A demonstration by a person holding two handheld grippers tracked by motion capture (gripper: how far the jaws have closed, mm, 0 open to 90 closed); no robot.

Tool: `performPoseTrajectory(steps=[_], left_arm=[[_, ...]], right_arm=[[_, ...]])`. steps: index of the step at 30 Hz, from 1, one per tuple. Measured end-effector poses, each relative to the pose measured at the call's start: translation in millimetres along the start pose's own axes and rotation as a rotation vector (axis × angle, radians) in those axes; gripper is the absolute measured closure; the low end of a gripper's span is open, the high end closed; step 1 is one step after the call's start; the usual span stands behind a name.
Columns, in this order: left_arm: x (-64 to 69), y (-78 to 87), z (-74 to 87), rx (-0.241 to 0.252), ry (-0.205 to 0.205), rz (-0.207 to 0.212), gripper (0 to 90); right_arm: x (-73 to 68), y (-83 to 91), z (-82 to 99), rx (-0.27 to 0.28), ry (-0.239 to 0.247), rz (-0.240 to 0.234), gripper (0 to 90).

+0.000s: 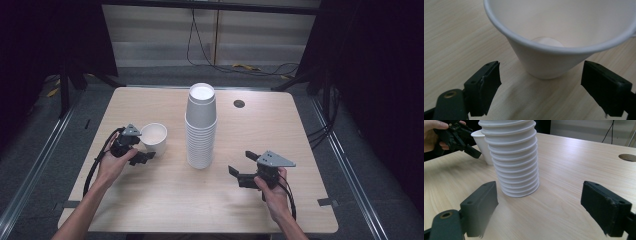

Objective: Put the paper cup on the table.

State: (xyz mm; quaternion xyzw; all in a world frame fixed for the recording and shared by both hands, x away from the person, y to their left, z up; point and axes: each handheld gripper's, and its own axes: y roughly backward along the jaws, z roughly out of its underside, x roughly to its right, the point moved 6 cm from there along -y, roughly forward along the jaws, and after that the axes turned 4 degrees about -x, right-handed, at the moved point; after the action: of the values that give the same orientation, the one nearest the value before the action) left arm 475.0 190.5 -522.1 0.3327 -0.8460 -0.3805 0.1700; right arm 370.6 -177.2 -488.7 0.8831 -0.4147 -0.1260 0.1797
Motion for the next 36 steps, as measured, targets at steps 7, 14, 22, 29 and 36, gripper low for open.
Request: performPoseTrajectory(steps=[7,14,22,29,36], left_arm=[[12.7,11.1,0.7,0.033,0.001,0.012,16.3],[18.6,24.6,6.6,0.092,-0.003,-0.014,16.4],[39.0,39.5,11.3,0.149,0.001,0.024,16.9],[62.6,52.4,17.2,0.205,-0.004,0.046,17.0],[87.8,53.2,27.6,0.226,0.010,0.104,16.4]], right_arm=[[-0.1,-0.7,-0.1,0.002,-0.002,0.001,13.9],[0.4,0.0,-0.5,0.007,0.001,-0.001,13.9],[-0.7,0.1,0.7,-0.002,0.004,0.002,13.8],[-3.3,2.8,1.6,-0.009,0.006,-0.007,13.7],[-9.0,12.5,6.1,-0.021,0.012,-0.006,13.7]])
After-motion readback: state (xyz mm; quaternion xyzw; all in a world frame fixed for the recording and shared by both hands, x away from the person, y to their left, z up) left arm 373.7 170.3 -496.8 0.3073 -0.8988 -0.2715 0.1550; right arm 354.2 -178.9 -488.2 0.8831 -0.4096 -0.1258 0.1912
